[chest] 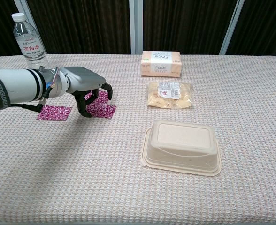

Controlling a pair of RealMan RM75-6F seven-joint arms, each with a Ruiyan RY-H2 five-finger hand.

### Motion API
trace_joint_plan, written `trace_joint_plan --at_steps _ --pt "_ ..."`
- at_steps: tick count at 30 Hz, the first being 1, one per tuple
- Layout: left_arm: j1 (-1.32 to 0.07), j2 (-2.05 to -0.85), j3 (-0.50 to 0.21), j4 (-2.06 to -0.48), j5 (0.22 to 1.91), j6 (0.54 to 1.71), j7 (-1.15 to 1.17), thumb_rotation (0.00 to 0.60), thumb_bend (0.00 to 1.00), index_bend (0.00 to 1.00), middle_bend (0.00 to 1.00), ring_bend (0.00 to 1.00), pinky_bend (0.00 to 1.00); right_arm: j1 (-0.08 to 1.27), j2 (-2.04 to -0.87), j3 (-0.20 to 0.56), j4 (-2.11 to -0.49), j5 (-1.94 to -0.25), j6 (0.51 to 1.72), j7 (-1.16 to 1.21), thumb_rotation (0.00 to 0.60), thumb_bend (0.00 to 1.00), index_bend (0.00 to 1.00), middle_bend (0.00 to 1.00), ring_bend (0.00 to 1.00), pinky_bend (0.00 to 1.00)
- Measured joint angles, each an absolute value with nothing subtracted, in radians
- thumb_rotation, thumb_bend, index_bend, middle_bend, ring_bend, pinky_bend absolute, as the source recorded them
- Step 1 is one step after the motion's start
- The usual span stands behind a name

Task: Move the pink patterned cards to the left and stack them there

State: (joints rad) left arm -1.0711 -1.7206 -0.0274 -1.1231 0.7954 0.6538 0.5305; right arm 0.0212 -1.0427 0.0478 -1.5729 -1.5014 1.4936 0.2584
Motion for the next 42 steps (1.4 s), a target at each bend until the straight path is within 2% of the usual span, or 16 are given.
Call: trace_joint_plan --at_steps 11,23,42 --pt "-1.085 -1.759 -0.026 -1.079 0.706 0.629 0.587 0.6 0.26 0.34 0.81 0.86 0.84 0.022 -1.046 0.049 -1.564 -1.496 1.487 0.266 0.257 0.09 0.07 0.07 0.0 0.04" --pt "-1.077 -1.754 -0.021 -1.114 0.726 0.662 0.599 0.6 0.26 0.37 0.81 0.86 0.84 0.023 -1.047 0.049 -1.563 -1.497 1.484 0.264 0.256 0.09 0.07 0.08 0.0 0.04" --pt "-1.052 -1.791 -0.031 -1.053 0.773 0.67 0.585 0.6 0.27 0.4 0.81 0.86 0.84 0.021 -1.044 0.049 -1.569 -1.492 1.478 0.258 0.258 0.09 0.07 0.08 0.0 0.05"
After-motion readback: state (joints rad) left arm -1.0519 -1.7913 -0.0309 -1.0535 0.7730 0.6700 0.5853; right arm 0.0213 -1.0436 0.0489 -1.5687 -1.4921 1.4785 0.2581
